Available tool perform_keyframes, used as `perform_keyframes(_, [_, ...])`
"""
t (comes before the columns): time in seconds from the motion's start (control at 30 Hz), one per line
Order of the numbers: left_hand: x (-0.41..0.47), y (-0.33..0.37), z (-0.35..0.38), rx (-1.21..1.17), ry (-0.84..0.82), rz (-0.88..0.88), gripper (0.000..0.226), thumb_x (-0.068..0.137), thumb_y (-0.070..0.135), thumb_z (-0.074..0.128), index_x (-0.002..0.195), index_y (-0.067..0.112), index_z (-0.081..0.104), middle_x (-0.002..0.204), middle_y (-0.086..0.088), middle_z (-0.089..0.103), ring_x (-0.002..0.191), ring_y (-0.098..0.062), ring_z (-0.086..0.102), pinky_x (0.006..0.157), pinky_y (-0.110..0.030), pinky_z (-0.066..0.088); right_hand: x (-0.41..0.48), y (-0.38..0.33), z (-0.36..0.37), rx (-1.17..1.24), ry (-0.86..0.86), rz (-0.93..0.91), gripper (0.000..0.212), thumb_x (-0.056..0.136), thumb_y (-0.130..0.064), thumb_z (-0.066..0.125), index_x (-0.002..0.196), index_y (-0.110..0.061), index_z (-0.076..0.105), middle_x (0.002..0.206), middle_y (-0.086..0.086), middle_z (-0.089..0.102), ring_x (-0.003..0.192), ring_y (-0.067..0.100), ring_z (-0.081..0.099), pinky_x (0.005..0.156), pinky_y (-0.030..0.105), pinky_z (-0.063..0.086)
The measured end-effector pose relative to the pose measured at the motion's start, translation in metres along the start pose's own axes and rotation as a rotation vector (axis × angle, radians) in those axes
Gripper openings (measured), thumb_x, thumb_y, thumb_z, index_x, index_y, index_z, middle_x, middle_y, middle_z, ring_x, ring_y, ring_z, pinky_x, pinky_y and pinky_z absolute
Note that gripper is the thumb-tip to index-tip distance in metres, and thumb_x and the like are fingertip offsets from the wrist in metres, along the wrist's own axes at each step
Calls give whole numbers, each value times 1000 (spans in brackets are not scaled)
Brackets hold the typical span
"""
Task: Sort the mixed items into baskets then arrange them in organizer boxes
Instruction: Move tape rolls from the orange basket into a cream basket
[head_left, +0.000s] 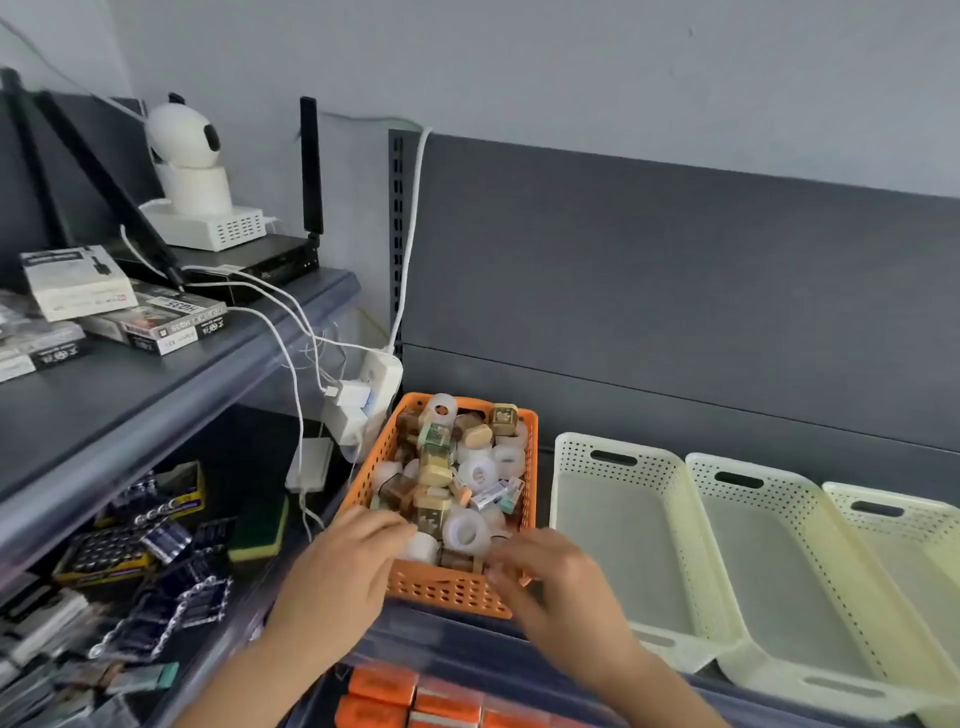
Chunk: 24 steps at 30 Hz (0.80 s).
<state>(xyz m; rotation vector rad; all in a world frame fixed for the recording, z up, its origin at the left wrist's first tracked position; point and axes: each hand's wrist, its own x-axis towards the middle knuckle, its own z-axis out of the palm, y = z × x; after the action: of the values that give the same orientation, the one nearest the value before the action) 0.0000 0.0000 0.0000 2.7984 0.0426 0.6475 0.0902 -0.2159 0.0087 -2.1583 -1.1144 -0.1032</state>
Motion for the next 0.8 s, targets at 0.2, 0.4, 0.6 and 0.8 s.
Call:
perform_keyframes(0.2, [31,-17,14,18,-260,15,36,99,24,40,134,29,51,122,15,55,117,-4,44,93,-24,44,56,17,21,-325,-137,120,30,93,-29,51,121,-28,61,123,-2,59,115,19,49,92,31,47])
perform_keyframes(0.4, [41,-27,17,-73,-394,-16,31,98,36,44,124,31,58,113,15,56,105,-4,53,86,-25,46,79,29,42,-539,-167,189,32,91,-30,49,123,-30,56,105,4,67,99,23,58,85,33,45])
perform_keyframes(0.6, [48,-32,16,-262,-413,-113,24,89,31,62,113,33,66,98,23,55,92,6,53,83,-22,46,88,34,47,-431,-115,336,20,87,-25,49,91,-22,69,88,1,68,81,21,62,69,28,51])
perform_keyframes(0.8, [64,-17,12,-373,-183,-171,14,81,28,73,94,32,69,89,24,58,84,6,54,75,-17,43,82,43,16,-235,107,408,18,83,-24,57,87,-13,70,81,3,70,74,21,63,68,34,54])
